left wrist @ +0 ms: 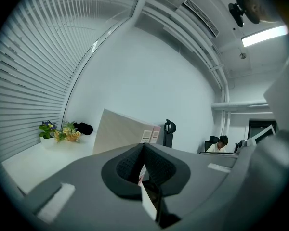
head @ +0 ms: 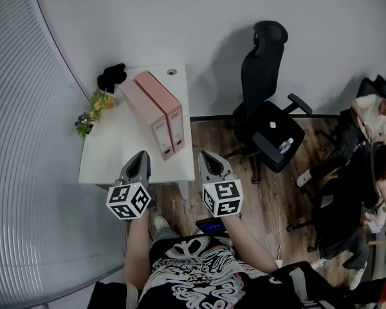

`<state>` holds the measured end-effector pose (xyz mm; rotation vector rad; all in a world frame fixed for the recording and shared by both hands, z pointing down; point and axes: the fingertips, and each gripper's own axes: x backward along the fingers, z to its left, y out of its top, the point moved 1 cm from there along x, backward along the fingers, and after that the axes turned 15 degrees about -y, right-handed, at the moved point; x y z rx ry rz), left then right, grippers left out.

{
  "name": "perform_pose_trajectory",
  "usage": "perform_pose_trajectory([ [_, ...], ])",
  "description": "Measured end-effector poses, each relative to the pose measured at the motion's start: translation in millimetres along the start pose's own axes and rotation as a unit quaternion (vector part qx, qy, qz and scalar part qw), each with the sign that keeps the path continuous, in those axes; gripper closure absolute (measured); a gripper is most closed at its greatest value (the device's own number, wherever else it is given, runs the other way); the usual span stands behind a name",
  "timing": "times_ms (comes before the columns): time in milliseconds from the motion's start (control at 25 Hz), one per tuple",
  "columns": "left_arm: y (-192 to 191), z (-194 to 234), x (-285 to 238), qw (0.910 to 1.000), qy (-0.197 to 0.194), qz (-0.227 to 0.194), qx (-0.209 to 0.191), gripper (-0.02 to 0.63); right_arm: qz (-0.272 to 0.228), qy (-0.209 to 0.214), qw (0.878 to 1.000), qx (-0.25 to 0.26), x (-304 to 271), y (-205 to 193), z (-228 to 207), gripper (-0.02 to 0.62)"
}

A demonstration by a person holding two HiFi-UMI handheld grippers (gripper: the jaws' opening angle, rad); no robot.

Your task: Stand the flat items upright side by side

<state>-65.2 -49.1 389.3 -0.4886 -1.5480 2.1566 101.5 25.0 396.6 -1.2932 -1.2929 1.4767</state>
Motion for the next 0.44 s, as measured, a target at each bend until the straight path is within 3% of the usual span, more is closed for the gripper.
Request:
perform_pose_trajectory([
  [440,-1.8,3.0,3.1,1.0000,0.002,-0.003,0.004,0.606,-0.001,0.012,1.000,0.014,-1.4,1.1,9.1,0.595],
])
